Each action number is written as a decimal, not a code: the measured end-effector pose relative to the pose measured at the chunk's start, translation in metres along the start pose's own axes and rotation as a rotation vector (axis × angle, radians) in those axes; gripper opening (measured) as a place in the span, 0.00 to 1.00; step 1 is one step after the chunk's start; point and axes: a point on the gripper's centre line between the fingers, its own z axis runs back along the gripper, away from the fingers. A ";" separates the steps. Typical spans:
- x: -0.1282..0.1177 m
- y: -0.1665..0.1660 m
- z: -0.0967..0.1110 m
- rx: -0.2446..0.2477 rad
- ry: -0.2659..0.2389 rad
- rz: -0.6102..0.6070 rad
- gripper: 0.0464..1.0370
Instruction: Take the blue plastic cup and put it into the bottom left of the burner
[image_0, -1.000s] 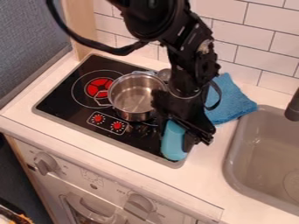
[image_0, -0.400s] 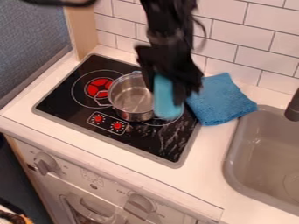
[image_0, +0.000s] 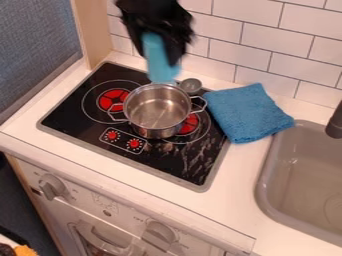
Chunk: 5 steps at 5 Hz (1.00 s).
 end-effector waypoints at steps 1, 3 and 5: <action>-0.006 0.049 -0.009 0.044 0.032 0.045 0.68; -0.035 0.110 -0.038 0.110 0.062 0.113 0.68; -0.066 0.113 -0.084 0.109 0.164 0.121 0.68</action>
